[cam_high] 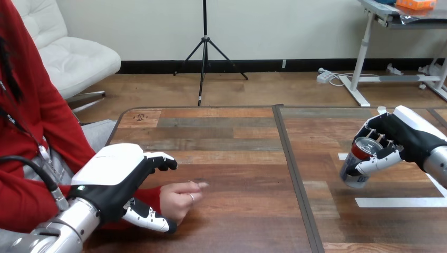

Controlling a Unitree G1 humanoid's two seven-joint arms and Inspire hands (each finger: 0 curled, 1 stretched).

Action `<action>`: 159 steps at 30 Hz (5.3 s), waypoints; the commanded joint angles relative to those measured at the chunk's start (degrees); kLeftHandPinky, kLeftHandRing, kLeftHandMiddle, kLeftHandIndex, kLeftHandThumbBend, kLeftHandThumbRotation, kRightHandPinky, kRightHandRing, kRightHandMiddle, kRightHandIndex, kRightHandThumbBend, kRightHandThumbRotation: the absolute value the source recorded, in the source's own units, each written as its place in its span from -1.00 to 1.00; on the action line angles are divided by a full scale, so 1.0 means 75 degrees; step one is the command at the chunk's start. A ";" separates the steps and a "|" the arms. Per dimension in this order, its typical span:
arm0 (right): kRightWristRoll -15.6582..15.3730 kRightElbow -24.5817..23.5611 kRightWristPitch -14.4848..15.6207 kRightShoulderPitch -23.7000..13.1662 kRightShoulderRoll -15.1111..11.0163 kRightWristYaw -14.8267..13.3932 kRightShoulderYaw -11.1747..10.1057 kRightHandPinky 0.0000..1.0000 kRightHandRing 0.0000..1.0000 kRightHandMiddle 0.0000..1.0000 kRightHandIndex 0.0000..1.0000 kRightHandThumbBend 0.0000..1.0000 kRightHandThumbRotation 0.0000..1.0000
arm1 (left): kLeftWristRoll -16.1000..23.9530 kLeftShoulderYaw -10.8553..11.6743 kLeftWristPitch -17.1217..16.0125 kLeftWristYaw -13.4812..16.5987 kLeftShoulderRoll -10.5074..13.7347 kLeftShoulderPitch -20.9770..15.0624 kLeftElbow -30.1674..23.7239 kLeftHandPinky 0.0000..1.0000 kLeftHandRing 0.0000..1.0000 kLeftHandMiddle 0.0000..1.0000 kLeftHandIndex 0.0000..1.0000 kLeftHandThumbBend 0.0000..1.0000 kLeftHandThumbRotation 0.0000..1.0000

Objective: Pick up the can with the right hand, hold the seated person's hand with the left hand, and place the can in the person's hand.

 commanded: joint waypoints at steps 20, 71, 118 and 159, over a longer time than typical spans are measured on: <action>0.0128 -0.0386 -0.0238 -0.0579 -0.0332 -0.0211 -0.0220 -0.28 -0.24 -0.15 -0.06 0.58 -1.00 | 0.0758 -0.0404 0.0393 0.0751 0.0300 -0.0865 0.0825 0.45 0.60 0.64 0.60 1.00 -0.49; 0.0206 -0.0436 -0.0228 -0.0678 -0.0333 -0.0009 -0.0333 -0.28 -0.24 -0.14 -0.05 0.54 -1.00 | 0.0703 -0.1384 0.0244 0.0992 0.0393 -0.2006 0.2773 0.58 0.64 0.67 0.66 1.00 -0.46; 0.0234 -0.0699 -0.0196 -0.0585 -0.0371 -0.0043 -0.0426 -0.25 -0.21 -0.13 -0.05 0.54 -1.00 | 0.1121 -0.2300 0.1037 0.0363 0.0439 -0.2908 0.3468 0.47 0.53 0.54 0.44 0.83 -0.77; 0.0113 -0.0752 -0.0275 -0.0547 -0.0502 -0.0309 -0.0380 -0.35 -0.27 -0.17 -0.06 0.58 -1.00 | 0.1519 -0.2809 0.2299 -0.1408 0.0574 -0.3203 0.3032 -0.01 0.25 0.32 0.29 0.70 -1.00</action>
